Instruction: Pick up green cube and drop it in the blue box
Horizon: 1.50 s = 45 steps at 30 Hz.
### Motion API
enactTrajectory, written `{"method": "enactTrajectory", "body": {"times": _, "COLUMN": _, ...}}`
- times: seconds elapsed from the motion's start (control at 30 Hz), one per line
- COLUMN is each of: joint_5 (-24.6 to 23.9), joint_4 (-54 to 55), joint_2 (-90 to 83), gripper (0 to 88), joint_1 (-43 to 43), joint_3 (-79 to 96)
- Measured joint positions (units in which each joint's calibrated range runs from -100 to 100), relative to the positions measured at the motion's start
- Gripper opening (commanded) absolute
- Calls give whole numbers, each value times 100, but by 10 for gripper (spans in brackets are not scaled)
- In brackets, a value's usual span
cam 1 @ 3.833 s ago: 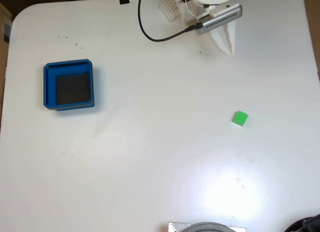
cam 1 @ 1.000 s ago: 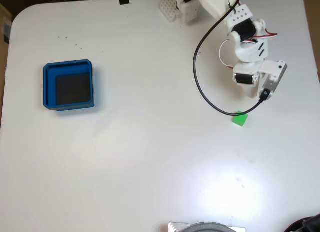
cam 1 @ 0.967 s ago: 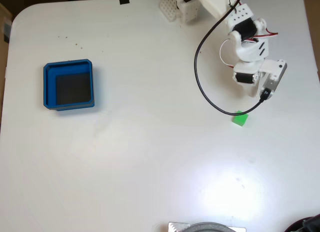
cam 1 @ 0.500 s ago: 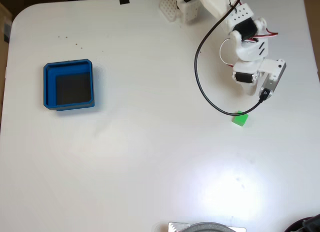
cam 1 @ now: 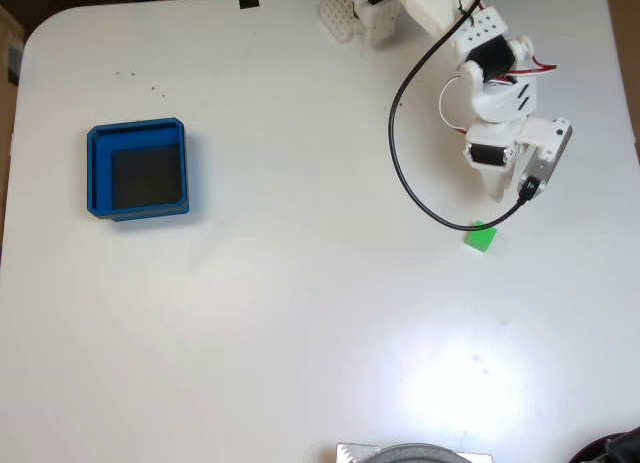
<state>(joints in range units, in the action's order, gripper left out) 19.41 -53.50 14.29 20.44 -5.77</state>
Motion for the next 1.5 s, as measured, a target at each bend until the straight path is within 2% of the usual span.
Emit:
{"method": "enactTrajectory", "body": {"times": 0.57, "joint_5": 5, "joint_4": -8, "joint_2": 1479, "gripper": 148, "joint_1": -92, "joint_3": -1477}}
{"method": "enactTrajectory", "body": {"times": 1.2, "joint_5": 5, "joint_4": -41, "joint_2": 1504, "gripper": 207, "joint_1": -242, "joint_3": -1566}}
{"method": "enactTrajectory", "body": {"times": 1.5, "joint_5": 5, "joint_4": -530, "joint_2": 1504, "gripper": 252, "joint_1": -242, "joint_3": -1566}}
